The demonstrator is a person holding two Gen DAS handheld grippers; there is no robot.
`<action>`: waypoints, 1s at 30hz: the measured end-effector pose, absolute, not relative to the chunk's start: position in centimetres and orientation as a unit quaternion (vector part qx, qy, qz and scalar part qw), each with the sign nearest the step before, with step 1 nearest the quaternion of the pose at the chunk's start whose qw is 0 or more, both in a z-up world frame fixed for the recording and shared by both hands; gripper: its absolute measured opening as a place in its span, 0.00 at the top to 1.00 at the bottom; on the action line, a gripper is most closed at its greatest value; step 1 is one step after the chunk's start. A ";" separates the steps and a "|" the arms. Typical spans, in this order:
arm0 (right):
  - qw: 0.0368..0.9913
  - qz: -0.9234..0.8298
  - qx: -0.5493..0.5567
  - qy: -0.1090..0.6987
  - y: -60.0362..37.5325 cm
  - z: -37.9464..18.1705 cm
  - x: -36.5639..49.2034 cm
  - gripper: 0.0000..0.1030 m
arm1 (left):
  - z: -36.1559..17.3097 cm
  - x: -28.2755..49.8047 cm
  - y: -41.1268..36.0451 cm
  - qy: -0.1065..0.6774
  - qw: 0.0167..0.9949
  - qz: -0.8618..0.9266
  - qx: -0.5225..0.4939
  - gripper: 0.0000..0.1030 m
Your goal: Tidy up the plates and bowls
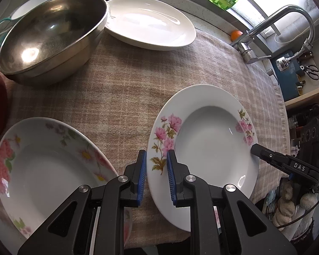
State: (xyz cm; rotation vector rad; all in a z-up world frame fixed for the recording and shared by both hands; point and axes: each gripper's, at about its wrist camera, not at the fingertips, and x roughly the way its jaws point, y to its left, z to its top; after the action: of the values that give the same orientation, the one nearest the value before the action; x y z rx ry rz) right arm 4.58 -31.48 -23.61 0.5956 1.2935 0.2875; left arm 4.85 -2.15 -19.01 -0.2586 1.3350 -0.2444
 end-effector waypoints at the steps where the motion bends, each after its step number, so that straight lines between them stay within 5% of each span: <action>1: 0.748 0.131 0.272 0.592 -31.4 -23.6 4.5 0.84 | -19.0 4.8 -2.1 0.616 0.771 -0.113 -0.119 0.83; 30: 0.745 0.130 0.271 0.595 -30.7 -24.4 3.7 0.84 | -19.5 3.8 -2.5 0.618 0.770 -0.115 -0.109 0.83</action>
State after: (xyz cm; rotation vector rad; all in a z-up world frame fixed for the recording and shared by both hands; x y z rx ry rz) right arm 3.66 -30.71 -24.38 0.5936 1.3037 0.2846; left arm 3.85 -2.48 -19.46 -0.2364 1.3415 -0.2501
